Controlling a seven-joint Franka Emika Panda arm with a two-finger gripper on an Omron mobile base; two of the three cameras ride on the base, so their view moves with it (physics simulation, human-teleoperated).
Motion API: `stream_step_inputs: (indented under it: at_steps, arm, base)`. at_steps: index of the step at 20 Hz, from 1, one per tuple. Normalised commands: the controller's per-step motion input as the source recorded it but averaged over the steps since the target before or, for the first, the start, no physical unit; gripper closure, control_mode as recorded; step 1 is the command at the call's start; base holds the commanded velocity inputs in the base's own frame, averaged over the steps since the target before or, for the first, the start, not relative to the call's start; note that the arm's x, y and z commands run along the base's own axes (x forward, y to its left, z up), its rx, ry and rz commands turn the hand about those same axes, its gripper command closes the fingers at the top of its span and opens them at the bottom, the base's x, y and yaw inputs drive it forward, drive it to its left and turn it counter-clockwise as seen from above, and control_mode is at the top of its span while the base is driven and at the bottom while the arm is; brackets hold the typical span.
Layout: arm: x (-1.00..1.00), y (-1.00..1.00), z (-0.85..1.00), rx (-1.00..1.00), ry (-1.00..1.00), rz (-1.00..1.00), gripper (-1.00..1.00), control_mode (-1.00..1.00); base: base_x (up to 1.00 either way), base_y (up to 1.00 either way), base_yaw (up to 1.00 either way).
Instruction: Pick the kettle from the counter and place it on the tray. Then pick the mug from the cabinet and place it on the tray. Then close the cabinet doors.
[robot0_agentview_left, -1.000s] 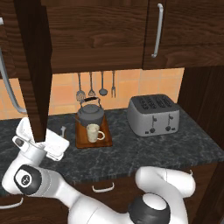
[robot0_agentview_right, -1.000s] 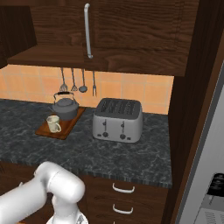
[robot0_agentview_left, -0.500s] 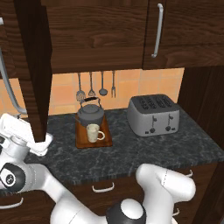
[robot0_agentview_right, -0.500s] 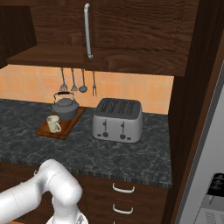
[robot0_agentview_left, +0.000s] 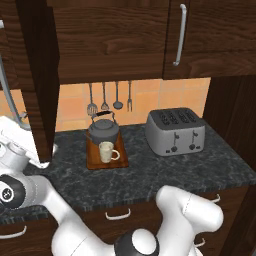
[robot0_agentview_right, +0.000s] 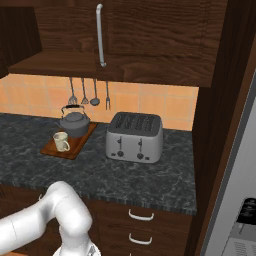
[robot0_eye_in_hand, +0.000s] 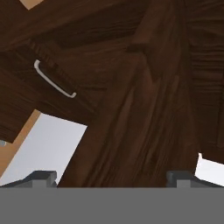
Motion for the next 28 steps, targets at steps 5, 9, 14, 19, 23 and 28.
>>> stream_step_inputs:
  at_steps: [5, 9, 14, 19, 23, 28]
  arm:
    - [0.00, -0.53, 0.21, 0.00, 0.00, 0.00, -1.00, -1.00]
    - [0.00, -0.68, 0.24, 0.03, 0.00, 0.00, -1.00, -1.00]
    - [0.00, -0.80, 0.31, 0.07, 0.00, 0.04, -1.00, -1.00]
    - [0.01, -0.78, 0.34, 0.10, 0.00, 0.10, -1.00, -1.00]
    - [0.21, -0.90, 0.32, 0.14, 0.00, 0.15, -1.00, -1.00]
    - [0.43, -0.89, 0.23, 0.18, 0.00, 0.23, -1.00, -1.00]
  base:
    - [0.00, 0.00, 0.00]
    - [0.00, 0.00, 0.00]
    - [0.00, 0.00, 0.00]
    - [0.00, 0.00, 0.00]
    - [0.00, 0.00, 0.00]
    - [0.00, 0.00, 0.00]
